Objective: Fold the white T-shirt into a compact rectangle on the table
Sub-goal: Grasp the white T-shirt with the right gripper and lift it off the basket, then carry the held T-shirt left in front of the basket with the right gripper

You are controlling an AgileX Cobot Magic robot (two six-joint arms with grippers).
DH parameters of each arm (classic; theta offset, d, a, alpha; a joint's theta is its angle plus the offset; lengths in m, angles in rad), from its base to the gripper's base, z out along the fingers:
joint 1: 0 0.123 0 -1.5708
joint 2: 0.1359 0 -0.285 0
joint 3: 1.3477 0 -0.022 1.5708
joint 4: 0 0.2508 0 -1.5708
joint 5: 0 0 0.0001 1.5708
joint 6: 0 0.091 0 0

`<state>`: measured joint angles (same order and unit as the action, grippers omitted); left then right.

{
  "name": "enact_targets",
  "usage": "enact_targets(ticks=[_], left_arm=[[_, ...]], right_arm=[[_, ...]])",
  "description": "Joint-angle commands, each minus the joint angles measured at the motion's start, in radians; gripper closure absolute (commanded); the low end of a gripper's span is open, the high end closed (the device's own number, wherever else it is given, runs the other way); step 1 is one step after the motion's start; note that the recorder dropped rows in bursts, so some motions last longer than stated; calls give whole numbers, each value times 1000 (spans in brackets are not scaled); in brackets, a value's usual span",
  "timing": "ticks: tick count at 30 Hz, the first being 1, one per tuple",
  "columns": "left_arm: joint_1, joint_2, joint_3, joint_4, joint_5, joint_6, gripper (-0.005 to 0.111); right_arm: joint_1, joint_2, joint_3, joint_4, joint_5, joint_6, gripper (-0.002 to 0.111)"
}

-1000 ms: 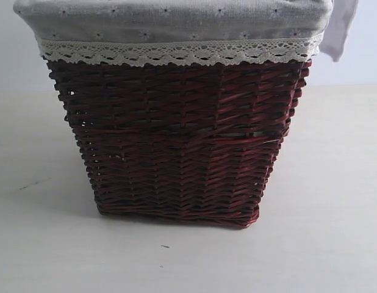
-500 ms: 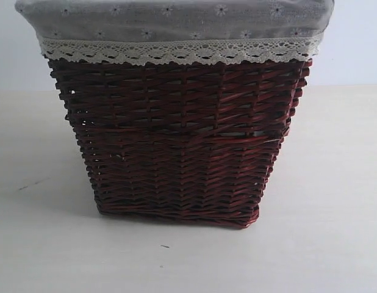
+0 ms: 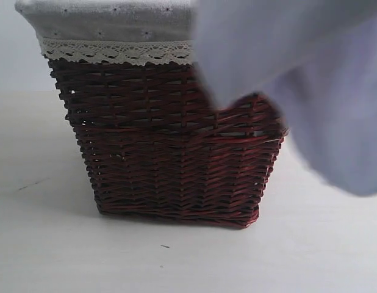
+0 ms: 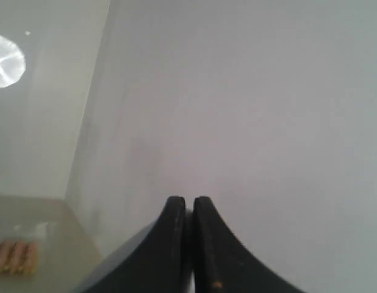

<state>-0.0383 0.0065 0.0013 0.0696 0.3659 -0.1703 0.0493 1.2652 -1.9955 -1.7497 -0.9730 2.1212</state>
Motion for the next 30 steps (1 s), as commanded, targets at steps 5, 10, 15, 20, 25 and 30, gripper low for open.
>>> enact_targets(ticks=[5,10,15,20,25,30], left_arm=[[4,-7,-1,2,-10,2,107],[4,-7,-1,2,-10,2,107],[4,-7,-1,2,-10,2,107],[4,-7,-1,2,-10,2,107],[4,-7,-1,2,-10,2,107],[4,-7,-1,2,-10,2,107]], right_arm=[[-3,-107,271,5,-135,-44,108],[-3,-237,503,5,-161,-55,108],[-3,-318,806,5,-179,-57,108],[-3,-324,1085,9,-176,-164,108],[71,-324,1244,5,-209,-230,108],[295,-236,1355,5,234,-285,108]])
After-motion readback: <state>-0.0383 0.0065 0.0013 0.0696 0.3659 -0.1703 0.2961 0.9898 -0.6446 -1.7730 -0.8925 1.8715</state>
